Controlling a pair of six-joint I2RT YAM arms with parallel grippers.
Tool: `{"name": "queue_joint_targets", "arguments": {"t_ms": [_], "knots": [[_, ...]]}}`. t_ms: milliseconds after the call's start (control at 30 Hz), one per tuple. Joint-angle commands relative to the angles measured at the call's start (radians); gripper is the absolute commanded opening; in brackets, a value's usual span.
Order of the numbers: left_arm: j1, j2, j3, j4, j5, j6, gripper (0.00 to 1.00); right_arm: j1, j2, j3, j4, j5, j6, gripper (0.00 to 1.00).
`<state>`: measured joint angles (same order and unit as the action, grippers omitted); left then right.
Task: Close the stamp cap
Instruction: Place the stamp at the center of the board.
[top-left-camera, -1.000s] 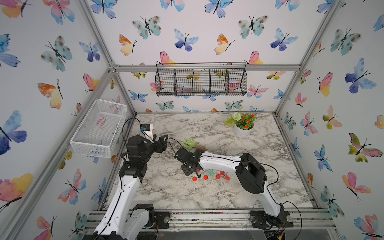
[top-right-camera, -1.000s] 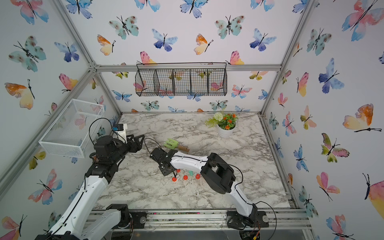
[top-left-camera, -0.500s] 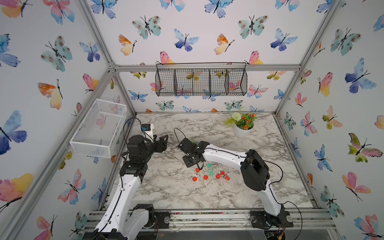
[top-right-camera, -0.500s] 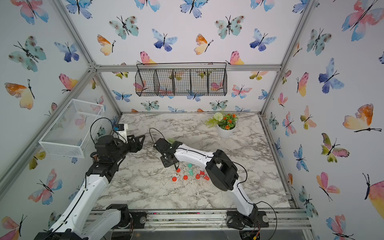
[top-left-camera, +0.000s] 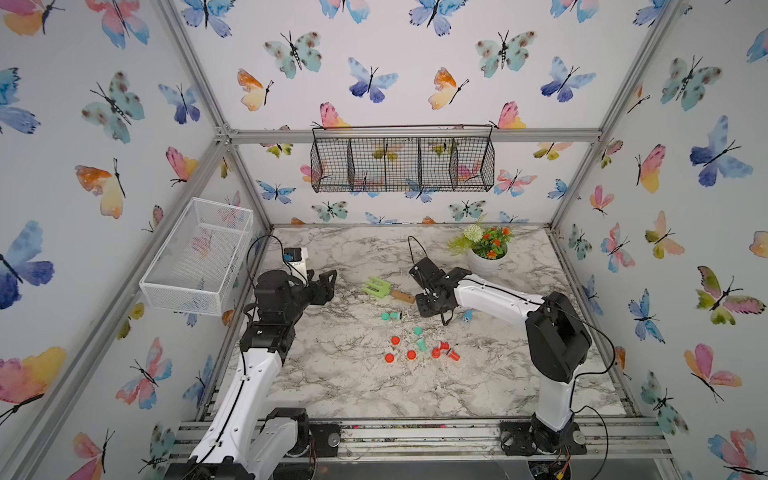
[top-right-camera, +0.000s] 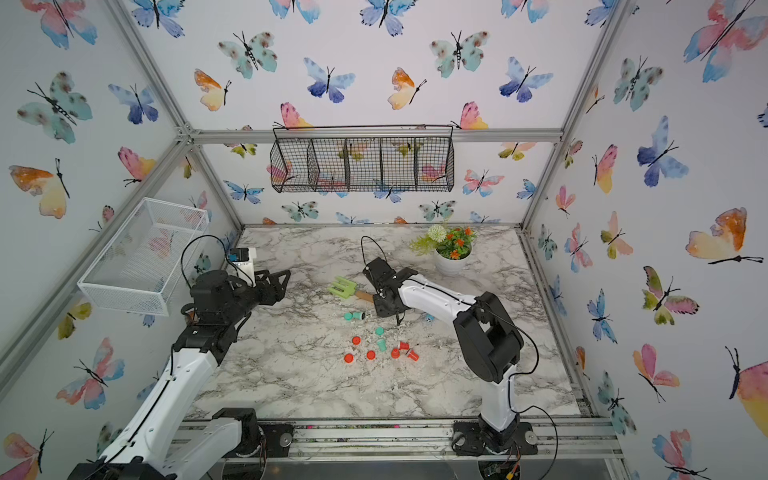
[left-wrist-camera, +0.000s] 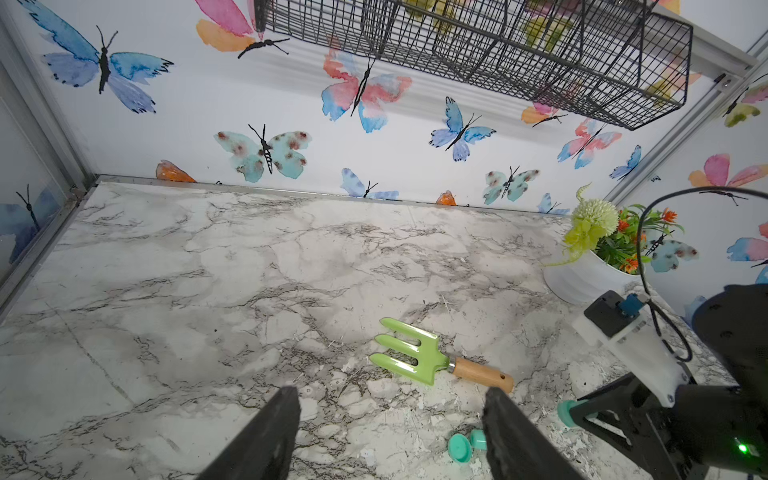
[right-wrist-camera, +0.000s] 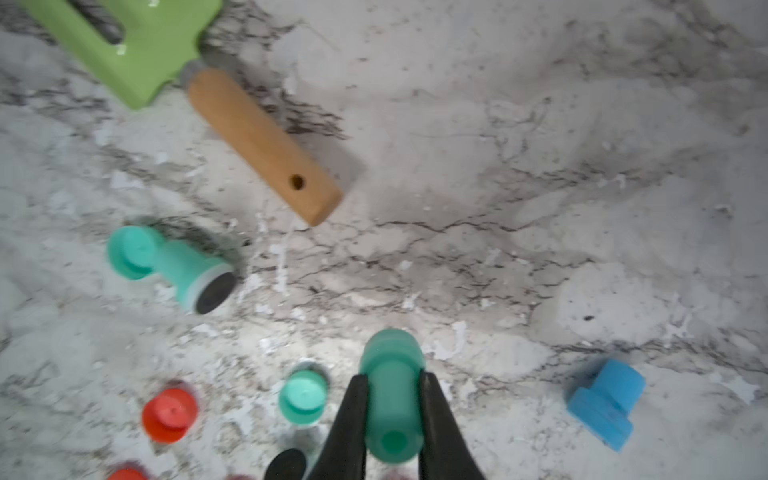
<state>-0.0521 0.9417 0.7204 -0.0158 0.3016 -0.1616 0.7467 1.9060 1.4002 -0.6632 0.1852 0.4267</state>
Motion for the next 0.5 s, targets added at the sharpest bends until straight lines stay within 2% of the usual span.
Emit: {"name": "queue_joint_targets", "arguments": {"t_ms": [0,167,467], "knots": [[0.006,0.001,-0.013,0.004,0.019,-0.002,0.72,-0.044,-0.012,-0.054,0.029,0.023,-0.027,0.07],[0.006,0.002,-0.013,0.004,0.018,-0.001,0.72,-0.125,-0.015,-0.120,0.085,0.007,-0.034,0.09],[0.006,0.000,-0.012,0.004,0.016,-0.001,0.72,-0.147,-0.011,-0.154,0.110,0.007,-0.037,0.19]]}}
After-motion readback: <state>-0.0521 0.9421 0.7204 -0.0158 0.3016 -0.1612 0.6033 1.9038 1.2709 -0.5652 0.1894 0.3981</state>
